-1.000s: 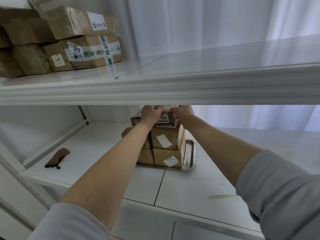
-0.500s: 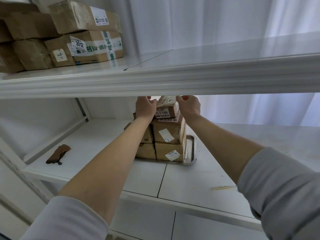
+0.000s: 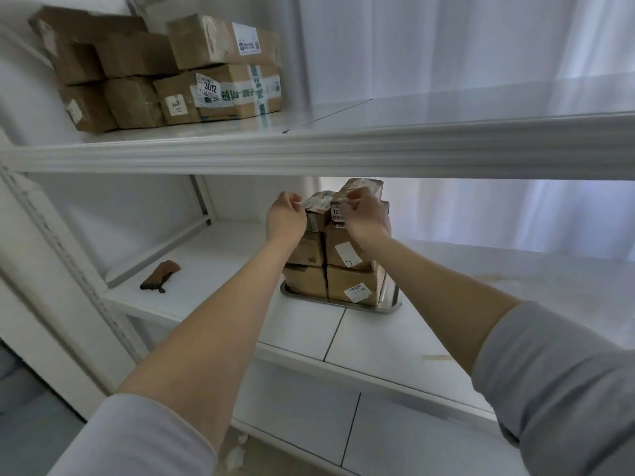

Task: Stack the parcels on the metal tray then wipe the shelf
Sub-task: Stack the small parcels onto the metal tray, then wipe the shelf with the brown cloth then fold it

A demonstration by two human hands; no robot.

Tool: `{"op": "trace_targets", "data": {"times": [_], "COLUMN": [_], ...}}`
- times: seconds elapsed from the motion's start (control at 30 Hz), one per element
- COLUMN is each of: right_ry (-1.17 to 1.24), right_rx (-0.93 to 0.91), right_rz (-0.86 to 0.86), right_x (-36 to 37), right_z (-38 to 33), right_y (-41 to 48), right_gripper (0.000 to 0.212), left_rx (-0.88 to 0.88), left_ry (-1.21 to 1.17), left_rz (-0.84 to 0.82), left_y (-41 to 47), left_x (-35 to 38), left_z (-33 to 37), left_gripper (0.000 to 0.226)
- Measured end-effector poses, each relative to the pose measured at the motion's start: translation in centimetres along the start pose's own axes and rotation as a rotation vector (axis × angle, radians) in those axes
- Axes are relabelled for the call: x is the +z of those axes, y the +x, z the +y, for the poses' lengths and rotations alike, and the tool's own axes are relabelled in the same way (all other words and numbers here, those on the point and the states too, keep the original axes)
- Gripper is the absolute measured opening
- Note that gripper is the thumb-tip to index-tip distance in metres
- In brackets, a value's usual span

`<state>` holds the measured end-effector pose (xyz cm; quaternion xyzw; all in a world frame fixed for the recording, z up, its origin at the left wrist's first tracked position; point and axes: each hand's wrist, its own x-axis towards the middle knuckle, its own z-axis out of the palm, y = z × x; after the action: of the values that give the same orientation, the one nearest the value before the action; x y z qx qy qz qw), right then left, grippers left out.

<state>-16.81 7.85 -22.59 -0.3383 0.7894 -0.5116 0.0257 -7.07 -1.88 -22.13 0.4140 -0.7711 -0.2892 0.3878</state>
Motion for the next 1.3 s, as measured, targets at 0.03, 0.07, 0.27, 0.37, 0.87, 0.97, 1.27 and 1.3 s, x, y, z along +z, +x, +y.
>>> {"op": "trace_targets", "data": {"times": [0.03, 0.07, 0.27, 0.37, 0.87, 0.97, 1.27, 1.3], "right_ry": [-0.015, -0.033, -0.018, -0.016, -0.113, -0.132, -0.201, -0.210], "right_rx": [-0.003, -0.005, -0.028, -0.045, -0.137, -0.140, -0.124, -0.117], "right_rz": [-0.024, -0.045, -0.155, -0.224, -0.365, -0.398, -0.504, -0.512], "right_x": [0.2, 0.4, 2.3, 4.1, 21.6, 27.5, 41.0, 42.1], "right_z": [0.1, 0.2, 0.3, -0.3, -6.0, -7.8, -10.3, -10.3], "right_y": [-0.6, -1.2, -3.7, -5.0, -4.0, -3.1, -0.1, 0.3], "right_gripper": [0.031, 0.033, 0.036, 0.035, 0.031, 0.029, 0.029, 0.029], "left_rx": [0.000, -0.010, -0.089, -0.098, -0.128, -0.151, -0.239, -0.221], "left_ry": [0.016, 0.031, 0.161, 0.197, 0.414, 0.464, 0.485, 0.497], "left_rz": [-0.001, -0.004, -0.019, -0.071, -0.196, -0.194, -0.252, -0.267], "left_y": [-0.5, -1.0, -3.5, -3.9, 3.4, 6.5, 15.7, 16.3], "left_x": [-0.3, -0.6, -2.6, -3.8, -11.5, -13.7, -17.9, -18.0], "left_z": [-0.5, -0.9, -3.8, -5.5, -20.2, -24.3, -36.9, -37.6], "left_gripper": [0.027, 0.026, 0.031, 0.033, 0.032, 0.029, 0.040, 0.040]}}
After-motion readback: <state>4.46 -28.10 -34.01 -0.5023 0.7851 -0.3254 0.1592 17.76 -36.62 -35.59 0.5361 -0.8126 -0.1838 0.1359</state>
